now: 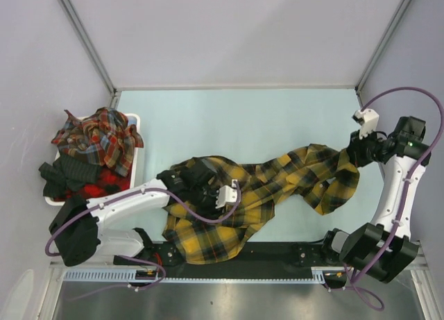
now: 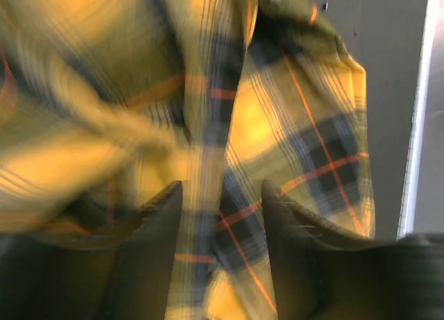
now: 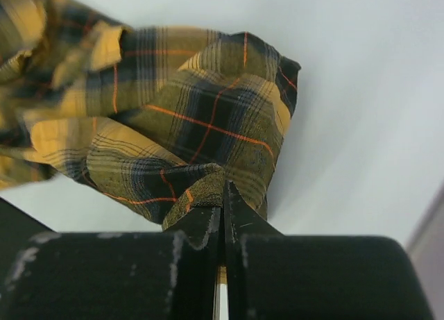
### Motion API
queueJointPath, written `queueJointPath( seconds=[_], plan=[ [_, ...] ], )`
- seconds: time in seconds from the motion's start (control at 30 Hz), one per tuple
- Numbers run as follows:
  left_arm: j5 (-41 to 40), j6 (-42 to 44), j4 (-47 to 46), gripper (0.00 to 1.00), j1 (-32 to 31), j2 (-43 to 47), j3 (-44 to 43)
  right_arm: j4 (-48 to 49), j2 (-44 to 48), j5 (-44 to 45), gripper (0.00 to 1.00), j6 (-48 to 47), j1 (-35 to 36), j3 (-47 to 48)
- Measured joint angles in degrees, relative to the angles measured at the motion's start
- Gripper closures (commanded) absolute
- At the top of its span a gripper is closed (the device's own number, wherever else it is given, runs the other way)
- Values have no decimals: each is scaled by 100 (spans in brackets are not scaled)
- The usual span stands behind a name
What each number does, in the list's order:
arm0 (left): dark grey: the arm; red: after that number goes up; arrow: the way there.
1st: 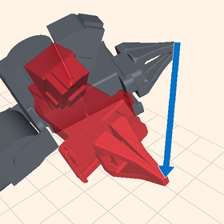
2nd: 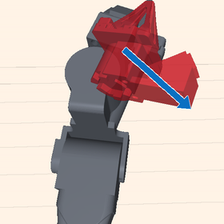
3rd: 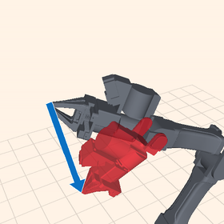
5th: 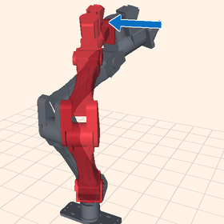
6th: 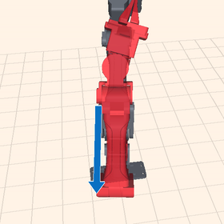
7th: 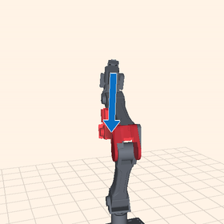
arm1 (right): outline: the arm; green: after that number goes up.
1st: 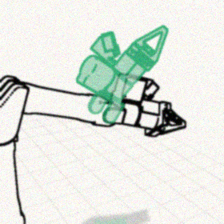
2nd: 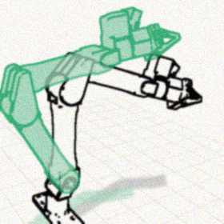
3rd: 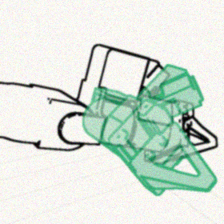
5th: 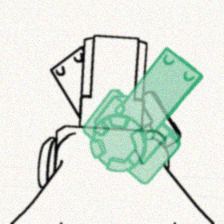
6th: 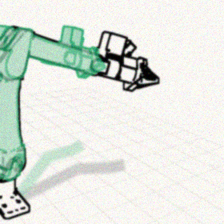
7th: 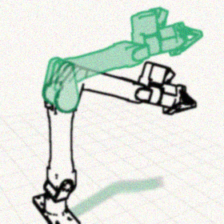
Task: Fold and stack the long sleeve shirts
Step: Flatten the shirt out
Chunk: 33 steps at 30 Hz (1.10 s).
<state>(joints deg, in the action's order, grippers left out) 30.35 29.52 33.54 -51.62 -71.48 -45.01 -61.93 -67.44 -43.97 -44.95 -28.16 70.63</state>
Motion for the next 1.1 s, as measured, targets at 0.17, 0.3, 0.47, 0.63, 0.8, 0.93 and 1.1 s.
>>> queueJointPath(
  seconds=[0.17,0.3,0.47,0.63,0.8,0.93,1.1],
  plan=[
    [372,223,531,21,1145,63,-249,-308,350,326,100,-1082,-61,-127],
    [391,535,702,18,2105,-258,-1298,-483,673,546,100,-1722,-72,-481],
    [334,887,691,14,2223,-1268,-2651,-605,942,772,100,-2103,-72,-994],
    [372,879,682,4,1991,-2581,-3818,-605,953,896,100,-2127,-72,-1047],
    [225,358,428,7,1191,-2739,-3449,-608,953,927,100,-2107,-72,-1051],
    [-9,-260,177,12,463,-2739,-2992,-592,955,927,100,-2061,-72,-1097],
    [-610,-866,-2,70,87,-2826,-2651,-551,955,927,100,-1943,-72,-1102]
  ],
)
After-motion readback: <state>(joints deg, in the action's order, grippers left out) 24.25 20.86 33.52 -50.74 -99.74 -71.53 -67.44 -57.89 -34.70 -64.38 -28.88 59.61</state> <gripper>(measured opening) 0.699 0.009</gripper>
